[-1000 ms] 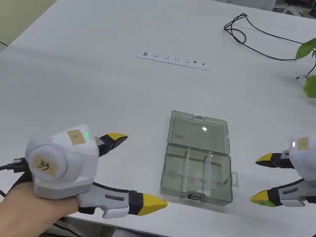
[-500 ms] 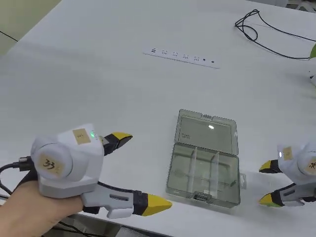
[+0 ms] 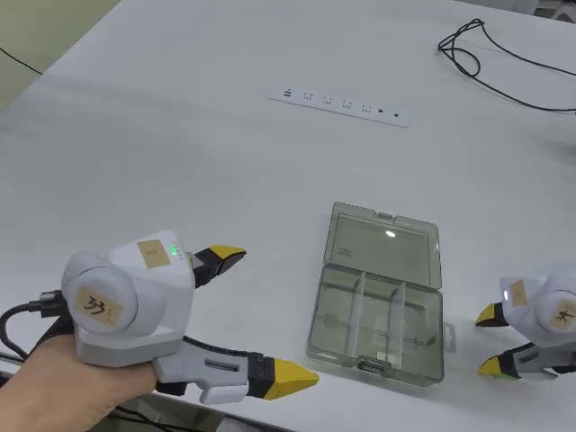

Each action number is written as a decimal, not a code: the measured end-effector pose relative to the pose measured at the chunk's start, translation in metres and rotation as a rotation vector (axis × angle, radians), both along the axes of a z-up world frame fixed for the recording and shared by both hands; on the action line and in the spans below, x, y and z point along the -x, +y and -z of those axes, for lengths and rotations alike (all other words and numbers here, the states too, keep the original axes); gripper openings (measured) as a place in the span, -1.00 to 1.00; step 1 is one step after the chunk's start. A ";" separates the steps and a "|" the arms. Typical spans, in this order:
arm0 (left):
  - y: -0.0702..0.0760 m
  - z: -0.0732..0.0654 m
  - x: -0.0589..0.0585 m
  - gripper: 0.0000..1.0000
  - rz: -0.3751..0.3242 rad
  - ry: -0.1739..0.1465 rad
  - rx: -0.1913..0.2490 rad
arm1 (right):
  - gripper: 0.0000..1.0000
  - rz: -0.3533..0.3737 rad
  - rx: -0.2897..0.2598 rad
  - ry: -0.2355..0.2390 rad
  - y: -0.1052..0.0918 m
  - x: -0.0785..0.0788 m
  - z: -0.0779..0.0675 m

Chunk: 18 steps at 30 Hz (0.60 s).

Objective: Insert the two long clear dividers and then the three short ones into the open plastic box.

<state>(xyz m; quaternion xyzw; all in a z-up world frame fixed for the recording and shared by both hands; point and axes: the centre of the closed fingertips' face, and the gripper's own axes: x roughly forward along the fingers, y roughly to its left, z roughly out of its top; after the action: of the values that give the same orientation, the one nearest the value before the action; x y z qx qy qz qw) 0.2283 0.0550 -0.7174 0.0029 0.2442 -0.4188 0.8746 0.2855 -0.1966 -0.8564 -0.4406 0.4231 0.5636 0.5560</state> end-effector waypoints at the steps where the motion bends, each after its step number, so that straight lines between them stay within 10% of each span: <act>1: -0.001 0.000 0.000 1.00 0.002 0.000 0.002 | -0.28 0.005 0.000 0.000 0.000 0.000 0.000; 18: -0.003 -0.002 -0.001 1.00 0.015 -0.004 -0.003 | -0.35 0.021 -0.008 -0.048 0.000 0.003 -0.010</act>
<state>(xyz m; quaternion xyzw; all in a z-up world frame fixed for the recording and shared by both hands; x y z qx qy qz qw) 0.2293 0.0518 -0.7154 0.0067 0.2430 -0.4252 0.8719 0.2822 -0.1970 -0.8467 -0.4472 0.4119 0.5488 0.5738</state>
